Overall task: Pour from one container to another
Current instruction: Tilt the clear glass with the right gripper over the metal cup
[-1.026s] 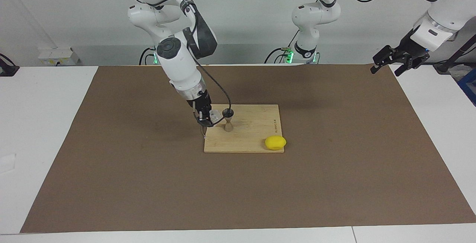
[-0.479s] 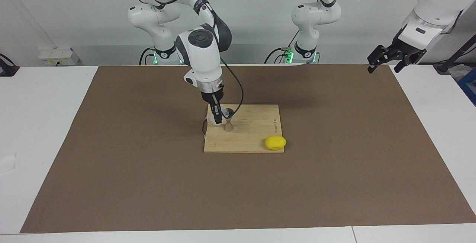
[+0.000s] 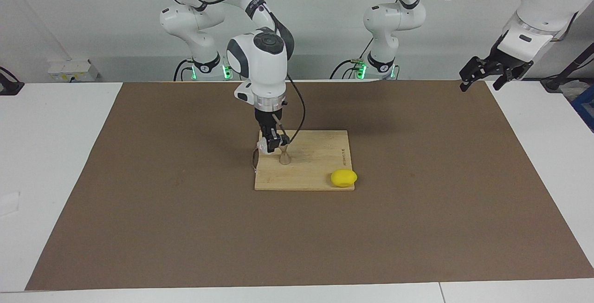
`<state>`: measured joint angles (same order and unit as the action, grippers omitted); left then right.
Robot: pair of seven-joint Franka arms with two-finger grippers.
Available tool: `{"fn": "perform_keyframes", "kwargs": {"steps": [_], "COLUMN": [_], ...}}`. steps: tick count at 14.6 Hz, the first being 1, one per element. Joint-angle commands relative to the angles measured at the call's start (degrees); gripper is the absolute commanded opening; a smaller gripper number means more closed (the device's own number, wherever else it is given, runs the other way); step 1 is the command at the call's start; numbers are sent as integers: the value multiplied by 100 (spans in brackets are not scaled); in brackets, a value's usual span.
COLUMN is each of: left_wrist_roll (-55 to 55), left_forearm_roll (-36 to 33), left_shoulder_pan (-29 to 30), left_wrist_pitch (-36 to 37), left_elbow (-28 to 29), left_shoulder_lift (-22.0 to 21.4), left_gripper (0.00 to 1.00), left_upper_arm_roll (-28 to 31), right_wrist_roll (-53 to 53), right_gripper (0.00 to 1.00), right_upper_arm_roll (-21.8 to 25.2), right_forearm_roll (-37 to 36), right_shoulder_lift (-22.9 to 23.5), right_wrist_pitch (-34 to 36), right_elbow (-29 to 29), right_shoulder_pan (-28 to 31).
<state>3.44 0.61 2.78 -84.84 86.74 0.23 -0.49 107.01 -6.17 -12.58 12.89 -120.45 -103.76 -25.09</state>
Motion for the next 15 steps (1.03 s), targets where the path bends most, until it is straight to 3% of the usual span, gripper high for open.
{"fn": "perform_keyframes", "kwargs": {"steps": [1,15], "left_wrist_roll": [-106,-440], "left_forearm_roll": [106,80], "left_shoulder_pan": [47,30], "left_wrist_pitch": [38,-217], "left_elbow": [-157,-35], "left_shoulder_lift": [-14,-84], "left_gripper": [100,100], "left_upper_arm_roll": [-22,-101], "right_wrist_roll": [101,75], "right_gripper": [0,0], "right_upper_arm_roll": [-7,-16], "right_forearm_roll": [-306,-1088], "right_shoulder_lift": [-23,-76], "right_wrist_pitch": [206,223], "right_elbow": [110,84], "right_shoulder_pan": [-57,-295]}}
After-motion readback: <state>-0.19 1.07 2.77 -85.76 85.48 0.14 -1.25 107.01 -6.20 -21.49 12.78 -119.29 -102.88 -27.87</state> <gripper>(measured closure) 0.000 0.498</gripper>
